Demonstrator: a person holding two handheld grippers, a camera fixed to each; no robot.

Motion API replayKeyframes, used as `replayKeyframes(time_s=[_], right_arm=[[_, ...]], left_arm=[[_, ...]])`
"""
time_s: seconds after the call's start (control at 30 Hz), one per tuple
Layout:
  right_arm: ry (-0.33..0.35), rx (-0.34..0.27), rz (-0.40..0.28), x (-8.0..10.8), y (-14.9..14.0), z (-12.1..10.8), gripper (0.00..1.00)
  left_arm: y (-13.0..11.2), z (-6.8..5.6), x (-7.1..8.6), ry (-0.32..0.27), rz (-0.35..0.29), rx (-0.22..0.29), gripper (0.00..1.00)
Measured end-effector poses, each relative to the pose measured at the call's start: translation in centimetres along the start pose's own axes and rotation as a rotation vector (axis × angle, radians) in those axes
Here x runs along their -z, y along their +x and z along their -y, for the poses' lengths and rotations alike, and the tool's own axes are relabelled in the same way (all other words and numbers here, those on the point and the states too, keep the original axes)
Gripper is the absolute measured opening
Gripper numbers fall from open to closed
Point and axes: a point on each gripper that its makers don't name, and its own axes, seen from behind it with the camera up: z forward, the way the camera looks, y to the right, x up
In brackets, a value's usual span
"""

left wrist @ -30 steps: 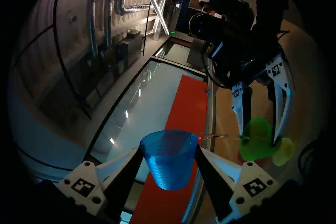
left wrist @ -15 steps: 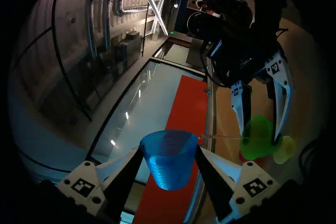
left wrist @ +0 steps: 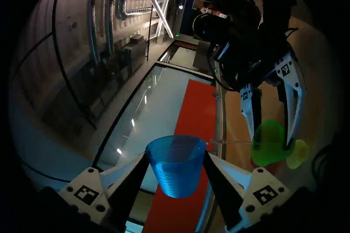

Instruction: Pour water

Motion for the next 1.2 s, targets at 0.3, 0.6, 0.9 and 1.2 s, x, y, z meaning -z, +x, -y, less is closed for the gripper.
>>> replayKeyframes(time_s=[0.3, 0.6, 0.9, 1.2], right_arm=[[0.0, 0.001, -0.003, -0.07, 0.12, 0.09, 0.91], [0.002, 0.004, -0.005, -0.11, 0.27, 0.17, 0.91], [0.004, 0.009, -0.006, -0.21, 0.46, 0.24, 0.91], [0.004, 0.012, -0.007, -0.23, 0.51, 0.27, 0.91]], left_arm=[[0.06, -0.44, -0.14, -0.007, -0.001, -0.015, 0.86], [0.21, -0.26, -0.03, -0.007, -0.003, -0.025, 0.86], [0.5, 0.19, 0.06, -0.006, -0.006, -0.039, 0.86], [0.69, 0.14, 0.13, -0.007, -0.008, -0.056, 0.86]])
